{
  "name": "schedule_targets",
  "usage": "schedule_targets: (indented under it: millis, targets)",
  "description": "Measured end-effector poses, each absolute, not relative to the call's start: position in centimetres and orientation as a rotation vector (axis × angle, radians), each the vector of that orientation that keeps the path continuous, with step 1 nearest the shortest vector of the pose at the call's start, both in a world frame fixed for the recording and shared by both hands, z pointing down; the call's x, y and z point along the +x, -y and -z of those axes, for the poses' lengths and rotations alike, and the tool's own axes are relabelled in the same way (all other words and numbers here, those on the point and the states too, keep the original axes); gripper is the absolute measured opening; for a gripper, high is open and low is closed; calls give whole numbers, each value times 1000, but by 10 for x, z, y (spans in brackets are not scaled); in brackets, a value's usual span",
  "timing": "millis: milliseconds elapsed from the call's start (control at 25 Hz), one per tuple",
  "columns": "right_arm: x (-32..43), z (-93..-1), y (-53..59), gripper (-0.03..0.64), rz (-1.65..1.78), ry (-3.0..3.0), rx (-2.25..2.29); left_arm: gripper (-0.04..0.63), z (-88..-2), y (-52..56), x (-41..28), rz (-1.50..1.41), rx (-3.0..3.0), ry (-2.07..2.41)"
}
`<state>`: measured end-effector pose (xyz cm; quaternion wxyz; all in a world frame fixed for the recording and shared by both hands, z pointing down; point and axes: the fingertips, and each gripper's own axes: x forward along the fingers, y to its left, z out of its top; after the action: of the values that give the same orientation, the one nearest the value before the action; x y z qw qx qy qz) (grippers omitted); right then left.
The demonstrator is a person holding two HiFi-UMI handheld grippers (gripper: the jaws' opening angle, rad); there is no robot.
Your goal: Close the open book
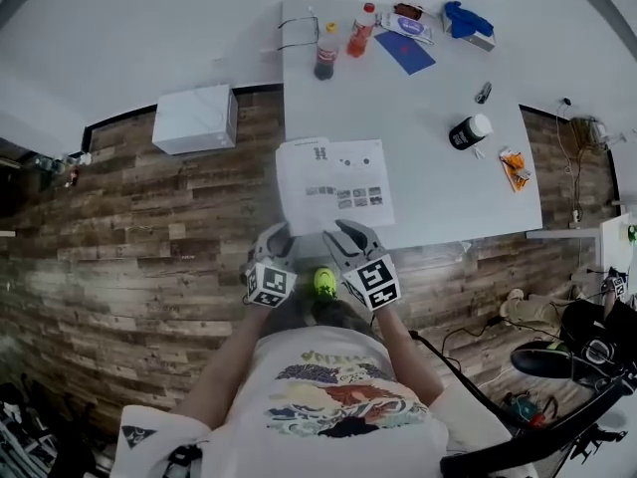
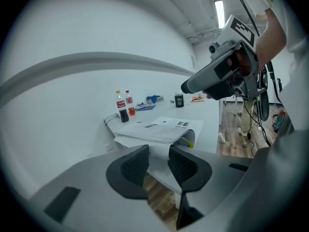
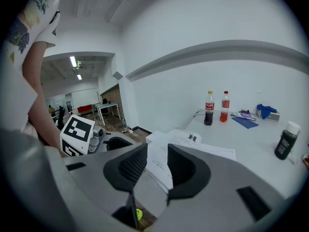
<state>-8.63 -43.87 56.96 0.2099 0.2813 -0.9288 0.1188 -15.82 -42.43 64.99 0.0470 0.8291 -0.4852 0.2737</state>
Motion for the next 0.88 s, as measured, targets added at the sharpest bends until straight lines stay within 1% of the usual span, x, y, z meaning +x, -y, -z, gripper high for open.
schedule_targets:
  millis: [520,880]
  targets:
    - [-68,-546,446,115,-306,2646,752,113,-625,437,-128,-951,2625,1382]
    - [-66,-539,457,115,-281,2667,730,114,-614,451,-115,-949,2674,1356]
